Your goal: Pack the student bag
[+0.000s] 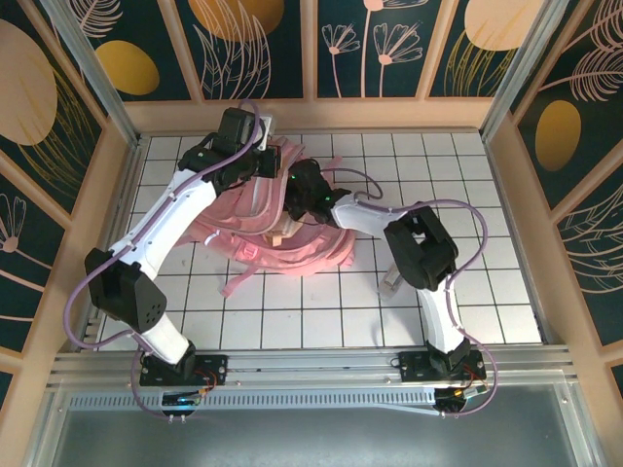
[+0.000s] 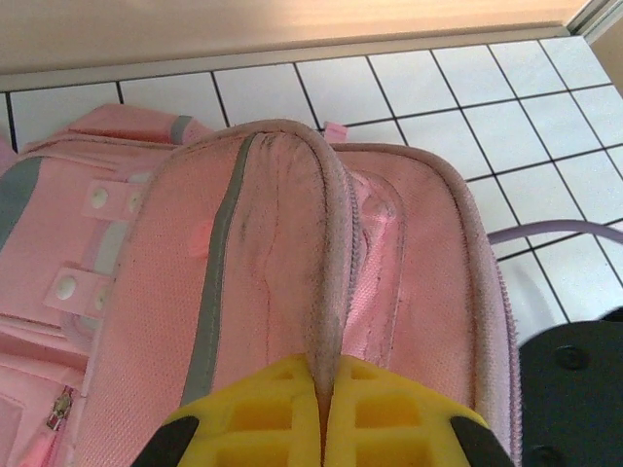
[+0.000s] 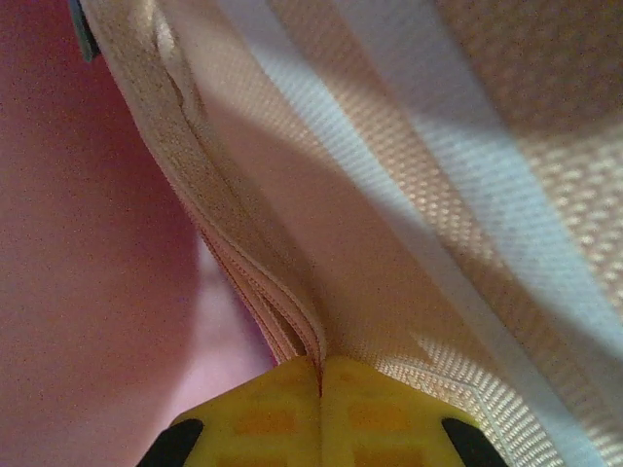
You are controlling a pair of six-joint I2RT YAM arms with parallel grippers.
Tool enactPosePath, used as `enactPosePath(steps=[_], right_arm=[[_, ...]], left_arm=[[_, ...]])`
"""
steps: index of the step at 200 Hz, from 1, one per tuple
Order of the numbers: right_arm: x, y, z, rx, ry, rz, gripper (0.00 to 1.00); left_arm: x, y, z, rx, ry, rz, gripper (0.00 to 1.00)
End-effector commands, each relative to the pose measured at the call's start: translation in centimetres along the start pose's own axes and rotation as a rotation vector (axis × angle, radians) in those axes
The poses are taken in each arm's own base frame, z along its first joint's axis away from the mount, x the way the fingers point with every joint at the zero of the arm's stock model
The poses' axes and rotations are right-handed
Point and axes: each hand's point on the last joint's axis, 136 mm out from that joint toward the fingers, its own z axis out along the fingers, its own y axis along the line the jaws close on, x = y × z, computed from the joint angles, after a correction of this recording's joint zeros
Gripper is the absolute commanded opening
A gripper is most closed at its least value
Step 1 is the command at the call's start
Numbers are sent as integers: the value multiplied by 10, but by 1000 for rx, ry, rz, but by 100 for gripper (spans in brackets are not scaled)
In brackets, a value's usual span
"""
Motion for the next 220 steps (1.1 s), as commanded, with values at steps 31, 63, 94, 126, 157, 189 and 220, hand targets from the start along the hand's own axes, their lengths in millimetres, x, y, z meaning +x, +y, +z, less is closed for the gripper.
enactPosePath(steps=[31, 63, 94, 126, 157, 189, 220], right_arm=[[2, 72, -1, -241, 54, 188, 0], [-1, 69, 22, -322, 97, 274, 0], [2, 44, 39, -299, 129, 288, 13], [-7, 20, 18, -260, 101, 298, 40], [-29, -1, -28, -199, 50, 214, 50], [-44, -14, -86, -158, 28, 43, 51], [-55, -32, -125, -86, 36, -110, 53]], left_arm=[[-47, -23, -19, 83, -129, 14, 0], [-44, -22, -18, 79, -126, 13, 0], [-40, -20, -15, 77, -121, 8, 0], [-36, -19, -12, 80, -123, -1, 0], [-29, -14, -6, 66, -117, 1, 0], [-19, -11, -2, 69, -107, 1, 0], [-9, -10, -1, 78, -112, -8, 0]])
